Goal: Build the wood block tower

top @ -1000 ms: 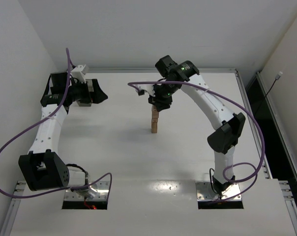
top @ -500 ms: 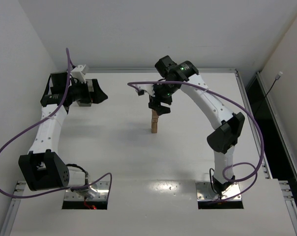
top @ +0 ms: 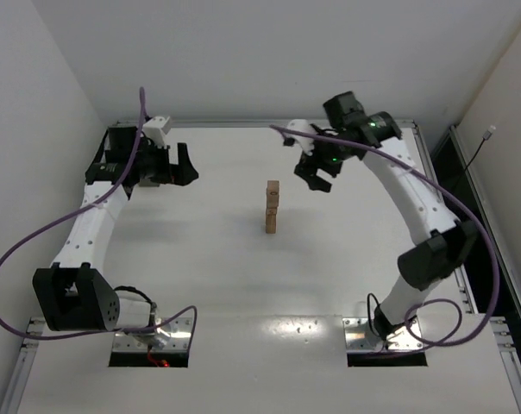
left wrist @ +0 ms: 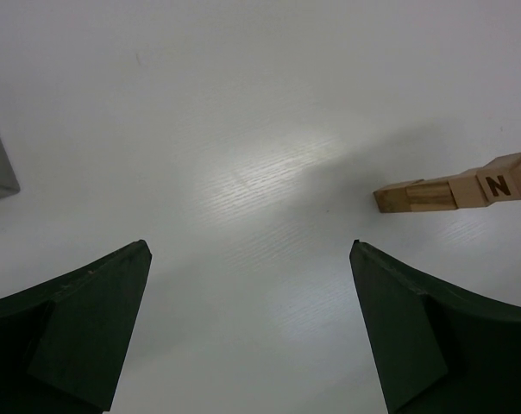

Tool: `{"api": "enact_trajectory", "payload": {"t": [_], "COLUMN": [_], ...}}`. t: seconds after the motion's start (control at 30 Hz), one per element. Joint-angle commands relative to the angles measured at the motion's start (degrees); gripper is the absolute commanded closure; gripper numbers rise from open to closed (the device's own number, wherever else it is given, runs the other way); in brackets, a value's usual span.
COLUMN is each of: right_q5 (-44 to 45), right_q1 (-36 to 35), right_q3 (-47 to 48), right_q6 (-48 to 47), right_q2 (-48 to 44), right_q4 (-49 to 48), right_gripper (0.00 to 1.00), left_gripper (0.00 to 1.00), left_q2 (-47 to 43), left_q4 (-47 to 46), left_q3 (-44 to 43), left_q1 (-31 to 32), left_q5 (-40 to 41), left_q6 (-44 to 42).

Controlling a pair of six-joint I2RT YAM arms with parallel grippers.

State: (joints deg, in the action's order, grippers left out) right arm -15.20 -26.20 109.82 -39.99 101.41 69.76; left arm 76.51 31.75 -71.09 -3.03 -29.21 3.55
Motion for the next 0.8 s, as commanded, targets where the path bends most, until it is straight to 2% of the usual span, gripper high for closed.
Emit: {"api": "enact_trajectory", "payload": {"t": [0.0, 0.03, 0.07, 0.1, 0.17, 0.33, 0.53, 0.77], "right_q5": [6.6, 8.9, 10.4, 11.3, 12.8, 16.7, 9.9, 4.5], "right_q1": [7.0, 8.4, 10.8, 11.9, 14.9, 19.2, 26.3, 30.3], "right_q3": [-7.7, -13.2, -15.9, -18.5, -25.4, -37.9, -49.0, -49.1], "right_q6": [9.4, 11.1, 12.9, 15.5, 18.6, 23.5, 26.0, 27.1], "right_q2": [-9.8, -11.8, -15.9, -17.8, -21.0, -25.6, -29.7, -30.4], "right_q4": [-12.3, -14.8, -17.3, -21.2, -24.1, -28.1, -33.3, -32.9], "right_gripper": [0.18, 0.15, 0.06, 0.03, 0.0, 0.0, 0.0, 0.0], "left_gripper": [0.01, 0.01, 0.01, 0.01, 0.01, 0.01, 0.01, 0.01], "left_q2": [-0.7, -1.4, -1.9, -1.9, -3.2, -5.9, -8.0, -8.5], "left_q4": [0.6, 0.6, 0.6, 0.0, 0.0, -3.3, -7.7, -6.8], "left_q3": [-1.4, -0.5, 0.3, 0.9, 2.4, 8.0, 15.8, 15.3], "left_q1": [2.7, 3.5, 3.5, 4.2, 6.2, 7.4, 7.4, 8.0], "left_q5": [5.6, 6.7, 9.1, 10.7, 15.1, 17.6, 22.0, 25.6], "left_q6": [-2.8, -3.4, -3.4, -3.4, -4.0, -3.2, -2.4, -2.4]}}
